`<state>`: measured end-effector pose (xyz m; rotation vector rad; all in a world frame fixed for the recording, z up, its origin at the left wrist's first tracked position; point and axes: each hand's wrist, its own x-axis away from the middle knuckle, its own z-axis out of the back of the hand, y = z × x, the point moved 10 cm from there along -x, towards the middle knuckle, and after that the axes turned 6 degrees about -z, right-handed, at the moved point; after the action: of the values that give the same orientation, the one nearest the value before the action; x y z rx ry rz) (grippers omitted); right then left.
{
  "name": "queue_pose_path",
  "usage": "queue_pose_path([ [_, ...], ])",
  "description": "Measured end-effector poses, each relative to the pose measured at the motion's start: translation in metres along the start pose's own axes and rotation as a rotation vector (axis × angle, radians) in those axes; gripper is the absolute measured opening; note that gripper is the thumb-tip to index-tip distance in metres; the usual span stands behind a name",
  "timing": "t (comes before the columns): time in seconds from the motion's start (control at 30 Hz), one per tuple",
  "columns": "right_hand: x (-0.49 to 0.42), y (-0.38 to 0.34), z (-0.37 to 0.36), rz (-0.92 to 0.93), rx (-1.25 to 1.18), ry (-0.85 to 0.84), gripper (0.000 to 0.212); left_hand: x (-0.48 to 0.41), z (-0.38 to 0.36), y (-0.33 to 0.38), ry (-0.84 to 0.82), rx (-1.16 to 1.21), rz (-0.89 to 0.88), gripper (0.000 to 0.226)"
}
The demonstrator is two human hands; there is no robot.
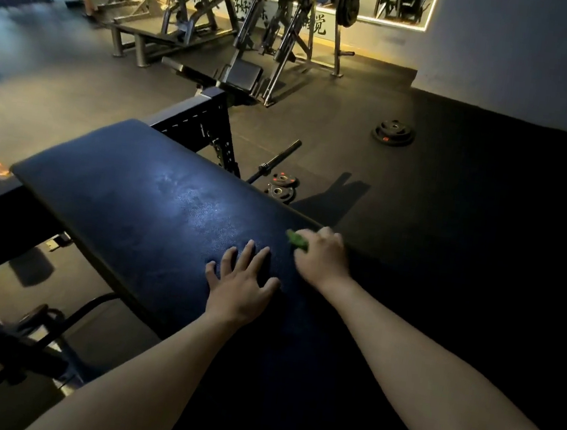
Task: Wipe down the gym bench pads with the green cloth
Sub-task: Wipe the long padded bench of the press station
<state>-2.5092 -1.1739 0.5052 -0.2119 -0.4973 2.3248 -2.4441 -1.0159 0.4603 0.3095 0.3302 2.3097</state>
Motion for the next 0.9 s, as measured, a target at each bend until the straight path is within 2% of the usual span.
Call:
queue_pose_path([
  [0.1,0.018,-0.059,-0.027,0.259,0.044,-0.106,0.042,0.001,0.001,0.001,0.009,-0.017,-0.015,0.063],
  [0.23,0.011,-0.045,-0.020,0.379,0.040,-0.157,0.041,0.001,0.003,-0.003,0.026,-0.023,0.006,0.064],
  [0.4,-0.018,0.034,0.014,0.183,-0.025,-0.041,0.047,0.002,0.006,-0.001,0.035,-0.012,0.024,0.064],
  [0.5,-0.026,0.077,0.027,-0.045,-0.065,0.039,0.041,0.000,0.007,0.001,0.036,0.012,0.046,0.061],
  [0.57,-0.028,0.095,0.028,-0.189,-0.044,0.058,0.037,-0.004,0.012,0.006,0.058,0.013,0.048,0.057],
  [0.63,-0.033,0.094,0.025,-0.252,-0.032,0.026,0.038,-0.013,0.015,0.014,0.065,0.007,0.018,0.055],
  [0.73,-0.046,0.069,0.014,-0.248,-0.062,-0.038,0.041,-0.026,0.008,0.031,-0.005,0.017,-0.026,0.057],
  [0.9,-0.071,-0.003,-0.007,-0.048,-0.098,-0.068,0.044,-0.036,0.000,0.037,0.010,0.052,-0.001,0.059],
])
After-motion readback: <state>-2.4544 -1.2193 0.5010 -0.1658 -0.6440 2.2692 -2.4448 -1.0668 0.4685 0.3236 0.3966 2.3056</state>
